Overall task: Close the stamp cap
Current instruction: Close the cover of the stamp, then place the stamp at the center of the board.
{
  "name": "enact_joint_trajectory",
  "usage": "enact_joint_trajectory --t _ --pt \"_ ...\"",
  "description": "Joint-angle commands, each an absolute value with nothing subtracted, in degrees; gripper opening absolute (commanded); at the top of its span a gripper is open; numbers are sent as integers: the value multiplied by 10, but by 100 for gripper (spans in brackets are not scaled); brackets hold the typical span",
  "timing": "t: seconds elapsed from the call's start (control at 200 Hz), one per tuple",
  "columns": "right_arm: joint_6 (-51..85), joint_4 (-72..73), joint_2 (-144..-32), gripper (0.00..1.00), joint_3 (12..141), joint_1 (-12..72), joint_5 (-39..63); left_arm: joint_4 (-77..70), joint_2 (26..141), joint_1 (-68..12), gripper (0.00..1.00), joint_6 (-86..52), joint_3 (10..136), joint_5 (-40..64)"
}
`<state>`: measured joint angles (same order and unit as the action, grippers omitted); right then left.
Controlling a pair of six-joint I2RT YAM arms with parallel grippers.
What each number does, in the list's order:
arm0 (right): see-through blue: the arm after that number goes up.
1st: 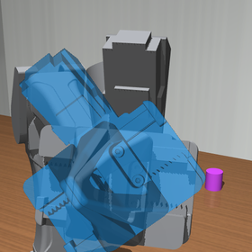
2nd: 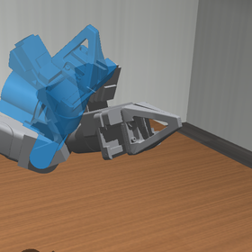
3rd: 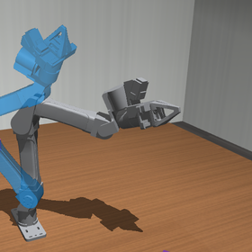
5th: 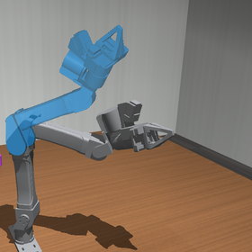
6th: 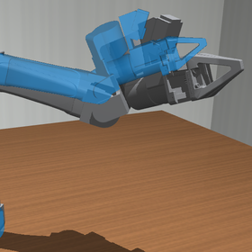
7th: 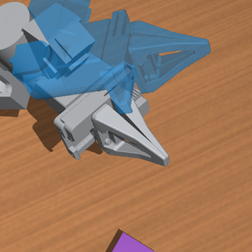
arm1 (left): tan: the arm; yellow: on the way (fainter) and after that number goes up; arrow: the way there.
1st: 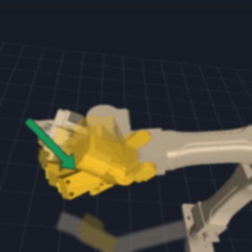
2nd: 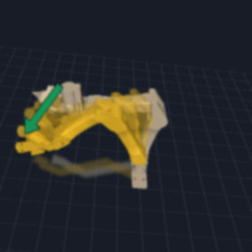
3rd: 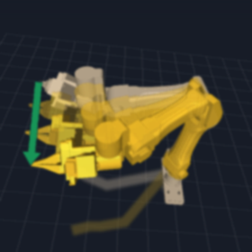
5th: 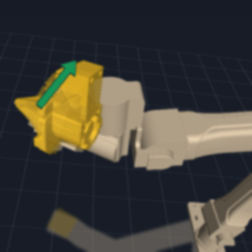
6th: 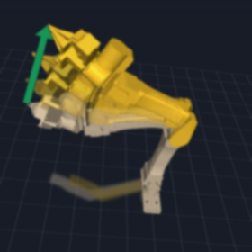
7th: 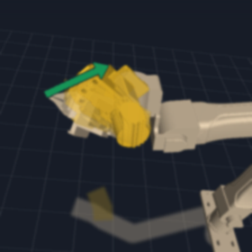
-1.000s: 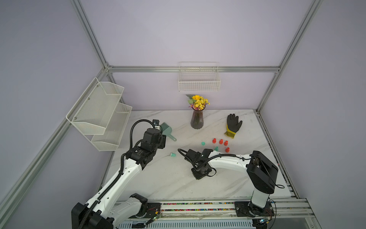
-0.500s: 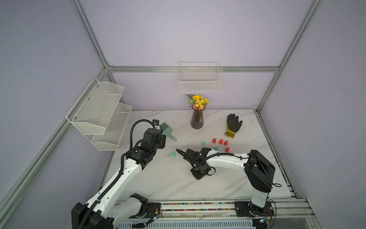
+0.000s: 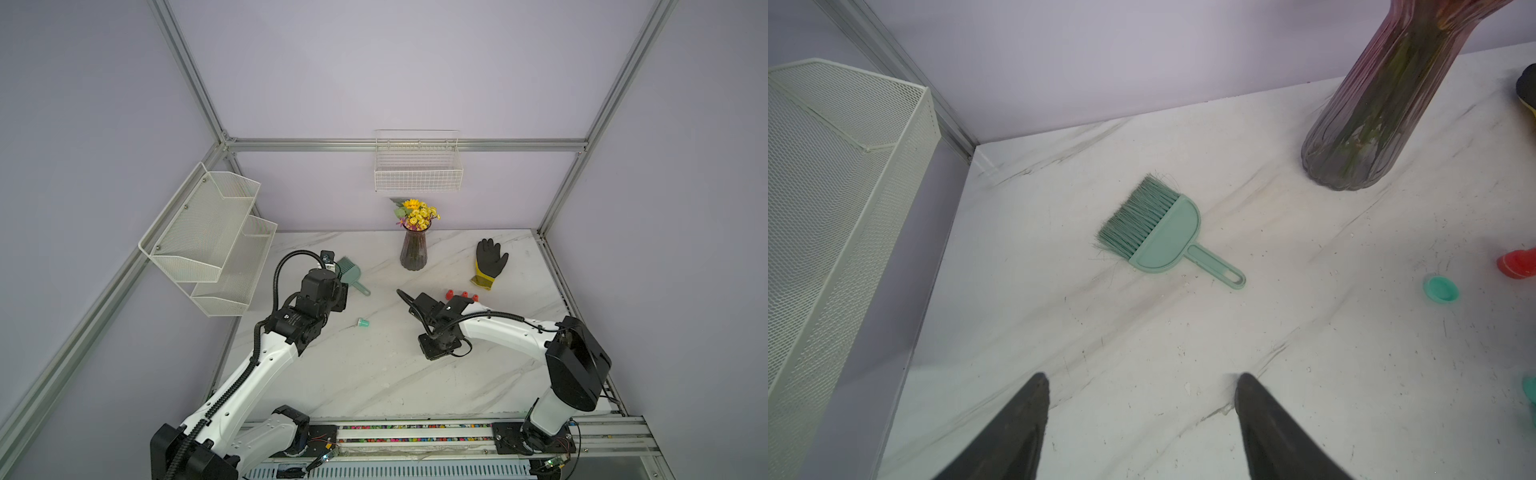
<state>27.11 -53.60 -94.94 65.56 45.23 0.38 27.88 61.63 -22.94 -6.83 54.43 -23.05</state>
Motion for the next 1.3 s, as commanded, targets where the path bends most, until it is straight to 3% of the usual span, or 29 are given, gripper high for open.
enact_joint_trajectory --t 0.0,0.245,0.5,0.845,1.18,1.295 --pt "287 -547 -924 0 611 411 -6 266 618 -227 71 -54 555 -243" --pt "268 -542 -871 0 553 280 -23 266 621 -227 71 -54 555 -243" --pt "210 -503 -896 0 567 141 -23 266 621 -227 71 -55 555 -244" --pt "183 -462 -978 6 616 122 21 269 624 -227 71 -55 556 -244" --pt "184 -504 -953 39 656 123 1 269 625 -227 72 -55 556 -244" --pt "181 -529 -939 42 672 123 -13 269 625 -227 71 -55 557 -244"
